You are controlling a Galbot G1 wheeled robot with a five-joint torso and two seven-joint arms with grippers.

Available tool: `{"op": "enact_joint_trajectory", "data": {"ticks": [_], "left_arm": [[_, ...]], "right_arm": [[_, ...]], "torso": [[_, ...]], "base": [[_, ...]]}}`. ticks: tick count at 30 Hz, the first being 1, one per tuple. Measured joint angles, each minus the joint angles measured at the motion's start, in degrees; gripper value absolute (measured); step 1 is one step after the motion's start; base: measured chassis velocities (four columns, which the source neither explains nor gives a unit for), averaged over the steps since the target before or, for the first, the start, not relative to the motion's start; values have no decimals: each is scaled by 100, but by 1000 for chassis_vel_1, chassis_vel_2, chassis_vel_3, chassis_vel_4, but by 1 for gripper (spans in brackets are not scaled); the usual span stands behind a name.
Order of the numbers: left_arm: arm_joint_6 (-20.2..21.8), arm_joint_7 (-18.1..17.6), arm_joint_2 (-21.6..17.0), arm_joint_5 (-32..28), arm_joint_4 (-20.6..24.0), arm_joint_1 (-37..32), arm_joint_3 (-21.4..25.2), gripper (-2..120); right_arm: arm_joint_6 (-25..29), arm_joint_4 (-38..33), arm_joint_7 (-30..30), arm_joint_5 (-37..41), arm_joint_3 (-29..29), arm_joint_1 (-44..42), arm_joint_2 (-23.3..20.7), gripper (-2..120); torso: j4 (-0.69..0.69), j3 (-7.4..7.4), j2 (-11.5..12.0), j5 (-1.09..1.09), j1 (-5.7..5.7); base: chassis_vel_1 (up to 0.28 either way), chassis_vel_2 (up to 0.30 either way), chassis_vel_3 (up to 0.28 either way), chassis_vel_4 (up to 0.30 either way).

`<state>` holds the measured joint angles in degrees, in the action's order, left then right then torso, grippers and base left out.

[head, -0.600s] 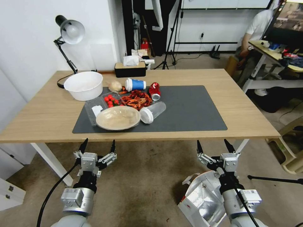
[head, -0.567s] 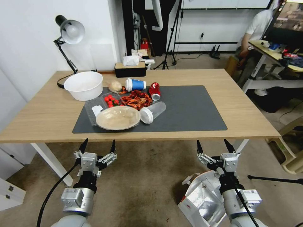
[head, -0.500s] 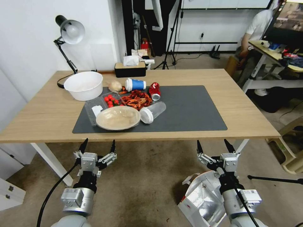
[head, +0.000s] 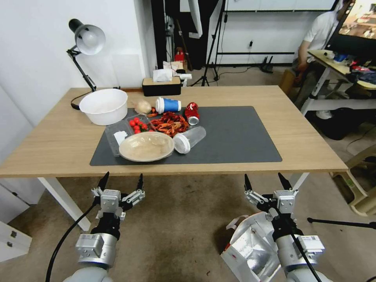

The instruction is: Pick up the food delivery bag from the floor and place it on the table.

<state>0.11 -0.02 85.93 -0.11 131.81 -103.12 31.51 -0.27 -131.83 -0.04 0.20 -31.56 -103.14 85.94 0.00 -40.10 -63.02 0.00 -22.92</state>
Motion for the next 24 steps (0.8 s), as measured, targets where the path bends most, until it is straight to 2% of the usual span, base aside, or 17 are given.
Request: {"op": "enact_joint_trajectory", "data": {"ticks": [2, 5, 6, 8, 9, 10, 11, 13, 14, 16, 19, 20, 24], "left_arm": [[64, -22, -6, -58, 28, 2, -5, 100], [517, -198, -61, -454, 241, 15, -69, 100], [517, -198, -61, -454, 241, 15, -69, 100], [1043, -402, -124, -913, 482, 30, -147, 100], [1221, -472, -145, -1069, 564, 36, -172, 100], [1221, -472, -145, -1069, 564, 36, -172, 100], [1539, -595, -182, -1344, 708, 46, -220, 100], [1891, -732, -226, -1652, 868, 55, -273, 100], [1891, -732, -226, -1652, 868, 55, -273, 100], [2334, -903, -280, -2036, 1075, 70, -338, 100], [2228, -957, -340, -2291, 1110, 60, -372, 100], [2014, -958, -375, -2407, 1106, 48, -375, 100], [1814, -928, -391, -2459, 1080, 35, -377, 100]], "right_arm": [[-106, -37, -20, 72, -22, -13, -6, 100], [-649, -230, -117, 420, -156, -92, -49, 100], [-649, -230, -117, 420, -156, -92, -49, 100], [-1172, -415, -214, 758, -282, -167, -89, 100], [-1382, -491, -252, 895, -331, -195, -106, 100], [-1382, -491, -252, 895, -331, -195, -106, 100], [-1693, -603, -320, 1126, -415, -239, -129, 100], [-1814, -669, -381, 1325, -499, -247, -132, 100], [-1814, -669, -381, 1325, -499, -247, -132, 100], [-1819, -682, -402, 1405, -524, -247, -131, 100], [-1762, -682, -410, 1427, -530, -245, -127, 100], [-1723, -682, -411, 1431, -530, -245, -121, 100], [-1664, -682, -407, 1431, -527, -246, -106, 100]], "torso": [[0, 0, 0, 0, 0], [0, 0, 0, 0, 0], [0, 0, 0, 0, 0], [0, 0, 0, 0, 0], [0, 0, 0, 0, 0], [0, 0, 0, 0, 0], [0, 0, 0, 0, 0], [0, 0, 0, 0, 0], [0, 0, 0, 0, 0], [0, 0, 0, 0, 0], [0, 0, 0, 0, 0], [0, 0, 0, 1, 0], [0, 0, 0, 0, 0]], "base": [[0, 0, 0, 0], [0, 0, 0, 0], [0, 0, 0, 0], [0, 0, 0, 0], [0, 0, 0, 0], [0, 0, 0, 0], [0, 0, 0, 0], [0, 0, 0, 0], [0, 0, 0, 0], [0, 0, 0, 0], [0, 0, 0, 0], [0, 0, 0, 0], [0, 0, 0, 0]]}}
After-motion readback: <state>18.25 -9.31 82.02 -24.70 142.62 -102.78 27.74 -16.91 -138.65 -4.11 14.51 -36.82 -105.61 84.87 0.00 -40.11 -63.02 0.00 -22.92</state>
